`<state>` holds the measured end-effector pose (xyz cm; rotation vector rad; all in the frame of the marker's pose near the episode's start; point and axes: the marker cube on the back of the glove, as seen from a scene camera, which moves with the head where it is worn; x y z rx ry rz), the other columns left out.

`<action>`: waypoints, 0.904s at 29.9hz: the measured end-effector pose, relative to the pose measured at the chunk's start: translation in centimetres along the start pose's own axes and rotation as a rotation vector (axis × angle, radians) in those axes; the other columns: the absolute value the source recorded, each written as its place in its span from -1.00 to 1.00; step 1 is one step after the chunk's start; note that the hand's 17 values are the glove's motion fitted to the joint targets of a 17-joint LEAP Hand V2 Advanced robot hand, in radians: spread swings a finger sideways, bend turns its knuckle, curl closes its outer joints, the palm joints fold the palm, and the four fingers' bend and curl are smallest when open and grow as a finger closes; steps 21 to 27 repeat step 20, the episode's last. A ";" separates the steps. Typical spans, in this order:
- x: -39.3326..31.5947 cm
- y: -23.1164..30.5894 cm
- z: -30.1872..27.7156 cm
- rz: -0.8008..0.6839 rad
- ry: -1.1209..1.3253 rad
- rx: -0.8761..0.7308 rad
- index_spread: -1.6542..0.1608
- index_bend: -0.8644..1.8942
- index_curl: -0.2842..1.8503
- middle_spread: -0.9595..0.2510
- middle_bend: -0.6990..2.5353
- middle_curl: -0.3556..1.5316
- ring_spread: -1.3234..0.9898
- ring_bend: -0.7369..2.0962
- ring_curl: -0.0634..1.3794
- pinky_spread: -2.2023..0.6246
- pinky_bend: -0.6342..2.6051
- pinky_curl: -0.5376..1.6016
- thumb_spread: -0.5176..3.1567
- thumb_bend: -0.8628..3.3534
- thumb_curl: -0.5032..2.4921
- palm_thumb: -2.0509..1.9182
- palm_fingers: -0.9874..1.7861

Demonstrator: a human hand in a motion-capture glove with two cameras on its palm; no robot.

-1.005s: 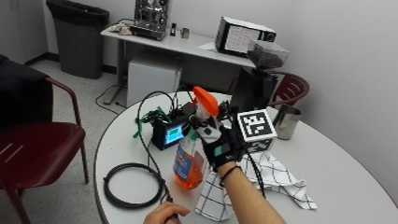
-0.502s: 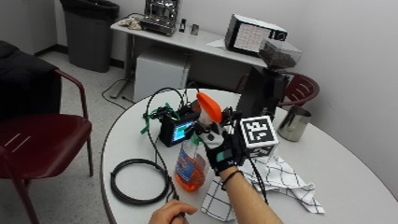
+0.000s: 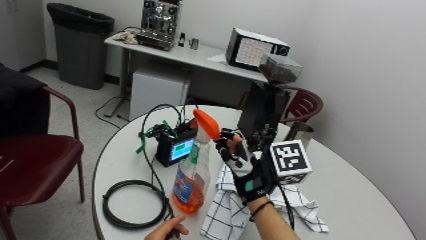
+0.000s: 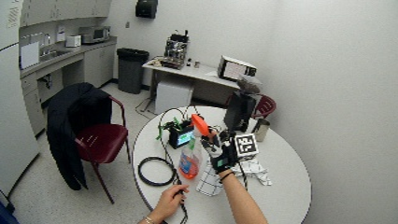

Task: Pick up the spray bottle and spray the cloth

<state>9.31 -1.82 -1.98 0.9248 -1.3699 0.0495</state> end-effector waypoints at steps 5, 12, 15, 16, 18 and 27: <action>-0.2 3.2 -2.7 -0.026 0.035 -0.065 0.54 -0.30 -0.43 0.46 -0.37 -0.21 0.07 -0.13 -0.39 0.65 -0.46 -0.17 -0.20 -0.60 -0.46 0.34 0.35; 1.3 11.1 -5.1 -0.008 0.168 -0.183 0.54 -0.27 -0.43 0.45 -0.35 -0.19 0.06 -0.15 -0.40 0.66 -0.51 -0.20 -0.20 -0.60 -0.46 0.34 0.42; 2.3 14.7 -6.4 0.040 0.261 -0.240 0.54 -0.27 -0.42 0.45 -0.35 -0.19 0.07 -0.16 -0.40 0.66 -0.51 -0.20 -0.20 -0.61 -0.46 0.33 0.42; 2.8 15.4 -6.8 0.055 0.290 -0.256 0.54 -0.27 -0.42 0.45 -0.35 -0.19 0.07 -0.16 -0.40 0.66 -0.51 -0.20 -0.20 -0.61 -0.46 0.33 0.42; 3.9 16.2 -7.9 0.057 0.341 -0.284 0.53 -0.26 -0.42 0.45 -0.36 -0.19 0.07 -0.18 -0.40 0.66 -0.51 -0.20 -0.20 -0.61 -0.46 0.33 0.41; 5.0 16.6 -8.9 0.024 0.398 -0.309 0.53 -0.26 -0.41 0.45 -0.36 -0.19 0.07 -0.18 -0.40 0.67 -0.52 -0.21 -0.20 -0.61 -0.46 0.33 0.41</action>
